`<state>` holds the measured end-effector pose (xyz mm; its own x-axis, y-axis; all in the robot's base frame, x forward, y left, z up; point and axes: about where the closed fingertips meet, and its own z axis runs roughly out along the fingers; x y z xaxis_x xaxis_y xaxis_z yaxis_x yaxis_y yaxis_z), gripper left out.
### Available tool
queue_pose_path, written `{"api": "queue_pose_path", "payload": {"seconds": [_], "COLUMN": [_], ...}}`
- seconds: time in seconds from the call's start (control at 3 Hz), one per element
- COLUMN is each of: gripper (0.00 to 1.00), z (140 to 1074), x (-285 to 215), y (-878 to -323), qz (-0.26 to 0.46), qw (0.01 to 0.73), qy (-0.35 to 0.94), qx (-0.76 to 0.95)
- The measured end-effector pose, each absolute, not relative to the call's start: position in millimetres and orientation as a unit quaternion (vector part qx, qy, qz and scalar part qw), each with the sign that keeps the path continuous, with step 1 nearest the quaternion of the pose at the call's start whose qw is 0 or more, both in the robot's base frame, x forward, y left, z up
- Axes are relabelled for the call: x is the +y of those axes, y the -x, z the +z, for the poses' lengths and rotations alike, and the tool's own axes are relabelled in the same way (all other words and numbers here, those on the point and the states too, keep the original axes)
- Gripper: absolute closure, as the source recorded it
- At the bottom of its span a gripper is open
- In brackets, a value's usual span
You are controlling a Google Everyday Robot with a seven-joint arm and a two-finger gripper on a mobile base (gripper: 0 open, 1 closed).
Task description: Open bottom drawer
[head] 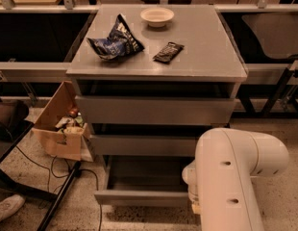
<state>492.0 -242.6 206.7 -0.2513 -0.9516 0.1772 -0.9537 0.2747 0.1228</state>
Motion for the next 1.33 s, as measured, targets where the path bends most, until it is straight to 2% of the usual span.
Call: {"api": "queue_pose_path", "payload": {"seconds": [0.33, 0.67, 1.0, 1.33], "gripper": [0.86, 1.00, 1.00, 0.81], "z": [227.4, 239.2, 228.3, 247.3], "x": [-264.6, -318.5, -338.6, -314.5], "y": [-469.4, -341.7, -203.6, -170.3], "qz": [0.001, -0.022, -0.056, -0.052], "qw": [0.106, 0.114, 0.150, 0.151], "qy": [-0.558, -0.441, -0.357, -0.372], "qx": [-0.823, -0.890, -0.920, -0.914]}}
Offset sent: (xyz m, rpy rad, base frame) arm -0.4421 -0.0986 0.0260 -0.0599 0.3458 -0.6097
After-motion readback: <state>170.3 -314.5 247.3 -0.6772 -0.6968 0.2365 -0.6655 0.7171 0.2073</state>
